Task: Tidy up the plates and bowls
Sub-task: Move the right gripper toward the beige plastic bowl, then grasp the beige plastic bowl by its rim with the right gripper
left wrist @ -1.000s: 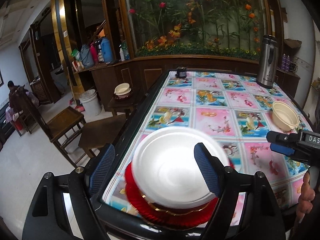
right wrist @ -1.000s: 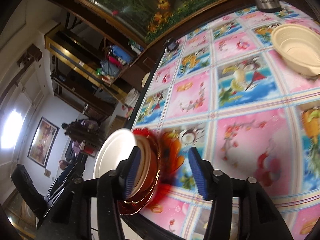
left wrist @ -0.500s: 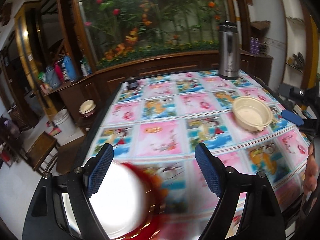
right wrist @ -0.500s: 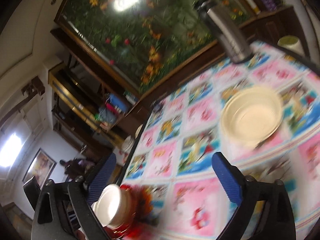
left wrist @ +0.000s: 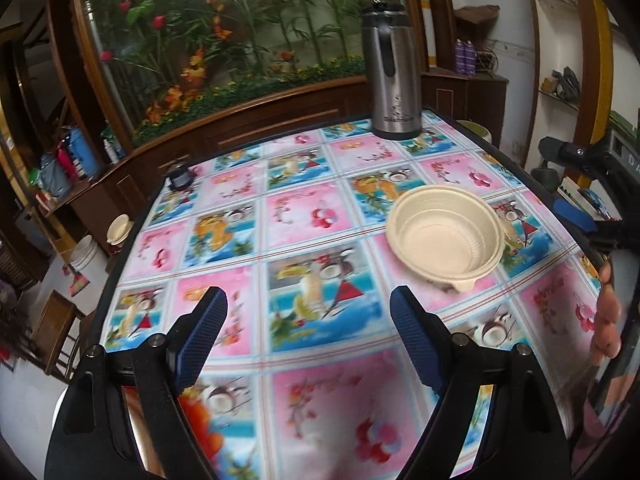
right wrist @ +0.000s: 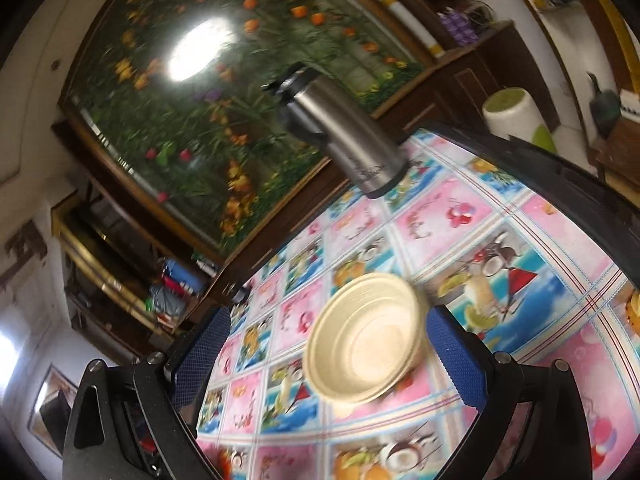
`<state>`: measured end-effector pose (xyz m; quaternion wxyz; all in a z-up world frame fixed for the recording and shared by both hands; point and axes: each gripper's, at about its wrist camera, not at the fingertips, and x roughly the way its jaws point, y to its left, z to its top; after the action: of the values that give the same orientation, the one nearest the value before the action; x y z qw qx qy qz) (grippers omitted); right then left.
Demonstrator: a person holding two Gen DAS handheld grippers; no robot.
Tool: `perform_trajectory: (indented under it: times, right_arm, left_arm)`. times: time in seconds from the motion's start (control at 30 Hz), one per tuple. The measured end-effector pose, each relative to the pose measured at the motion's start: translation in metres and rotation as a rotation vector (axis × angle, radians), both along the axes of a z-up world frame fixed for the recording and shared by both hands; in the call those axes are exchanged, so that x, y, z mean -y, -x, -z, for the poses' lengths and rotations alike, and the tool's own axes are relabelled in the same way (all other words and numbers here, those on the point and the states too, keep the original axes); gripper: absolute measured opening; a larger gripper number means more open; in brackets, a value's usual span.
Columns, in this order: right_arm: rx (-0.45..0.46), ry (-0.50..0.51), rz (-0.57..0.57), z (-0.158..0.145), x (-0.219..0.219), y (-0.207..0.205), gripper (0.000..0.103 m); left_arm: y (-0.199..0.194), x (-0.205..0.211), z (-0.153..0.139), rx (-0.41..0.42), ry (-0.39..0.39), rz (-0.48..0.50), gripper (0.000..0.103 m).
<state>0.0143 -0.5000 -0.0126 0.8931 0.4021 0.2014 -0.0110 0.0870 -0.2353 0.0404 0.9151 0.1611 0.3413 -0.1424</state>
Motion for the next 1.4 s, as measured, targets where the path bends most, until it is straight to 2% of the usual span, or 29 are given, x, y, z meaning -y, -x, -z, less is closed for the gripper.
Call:
perform_trajectory:
  times: [0.23,0.47,1.4]
  right_arm:
    - [0.001,-0.100,0.009,0.034,0.021,-0.009,0.101]
    - [-0.014,-0.137,-0.003,0.043,0.029,-0.011,0.101]
    - [-0.108,-0.064,-0.025,0.053,0.013,-0.027,0.101]
  left_arm:
    - [-0.022,0.028,0.014,-0.044,0.000,0.022,0.084]
    - [-0.041,0.050,0.030,-0.084,0.008,0.033,0.084]
    - [-0.068,0.081,0.066,-0.181,0.070,0.074,0.084]
